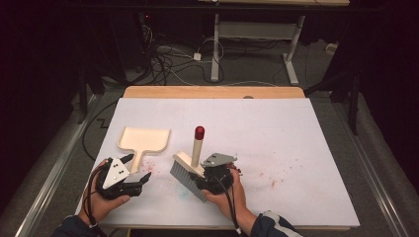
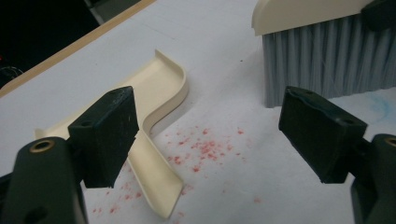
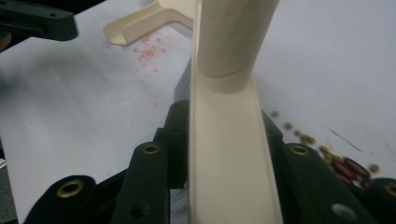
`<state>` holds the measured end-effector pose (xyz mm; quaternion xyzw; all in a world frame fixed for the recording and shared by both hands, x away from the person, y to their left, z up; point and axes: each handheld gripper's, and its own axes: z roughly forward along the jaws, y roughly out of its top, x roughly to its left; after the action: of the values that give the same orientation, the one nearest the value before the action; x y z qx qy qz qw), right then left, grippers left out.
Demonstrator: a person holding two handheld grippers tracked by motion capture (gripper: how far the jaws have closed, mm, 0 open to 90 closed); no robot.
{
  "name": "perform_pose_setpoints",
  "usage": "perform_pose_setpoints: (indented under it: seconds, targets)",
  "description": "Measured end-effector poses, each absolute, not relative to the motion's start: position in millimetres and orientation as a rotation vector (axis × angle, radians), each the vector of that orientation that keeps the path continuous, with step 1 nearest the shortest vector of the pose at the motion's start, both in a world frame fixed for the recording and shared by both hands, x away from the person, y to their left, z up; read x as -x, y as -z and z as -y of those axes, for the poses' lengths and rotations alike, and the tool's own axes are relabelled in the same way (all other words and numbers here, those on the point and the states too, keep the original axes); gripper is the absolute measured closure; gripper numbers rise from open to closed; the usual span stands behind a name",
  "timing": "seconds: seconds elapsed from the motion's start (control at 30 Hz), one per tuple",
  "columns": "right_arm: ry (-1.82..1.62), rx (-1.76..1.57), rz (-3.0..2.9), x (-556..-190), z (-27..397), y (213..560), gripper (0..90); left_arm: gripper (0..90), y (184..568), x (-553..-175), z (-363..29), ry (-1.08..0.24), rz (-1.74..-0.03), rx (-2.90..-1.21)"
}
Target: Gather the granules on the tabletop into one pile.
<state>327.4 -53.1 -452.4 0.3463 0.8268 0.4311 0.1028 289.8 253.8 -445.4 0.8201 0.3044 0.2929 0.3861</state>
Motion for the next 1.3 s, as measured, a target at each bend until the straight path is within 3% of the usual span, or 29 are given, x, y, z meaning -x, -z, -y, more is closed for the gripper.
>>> perform_pose_setpoints:
  seconds: [0.3, 0.7, 1.0, 1.3]
  targets:
    - [-1.248, -1.183, -2.371, -345.5, 92.0, 450.4, 67.0, 19.1, 448.0, -289.8, -250.1, -0.721, -0.758, -2.111]
    - [-1.271, -1.132, -2.361, -356.7, 123.6, 428.3, 67.7, 19.1, 450.5, -289.3, -244.9, -0.685, -0.742, -2.133]
    - [-1.320, -0.719, -2.544, -339.7, 156.3, 398.0, 67.7, 19.1, 451.7, -289.7, -243.5, -0.679, -0.737, -2.146]
    - [-1.246, -0.317, -2.728, -316.7, 172.4, 418.9, 67.7, 19.1, 452.8, -291.1, -239.2, -0.675, -0.730, -2.164]
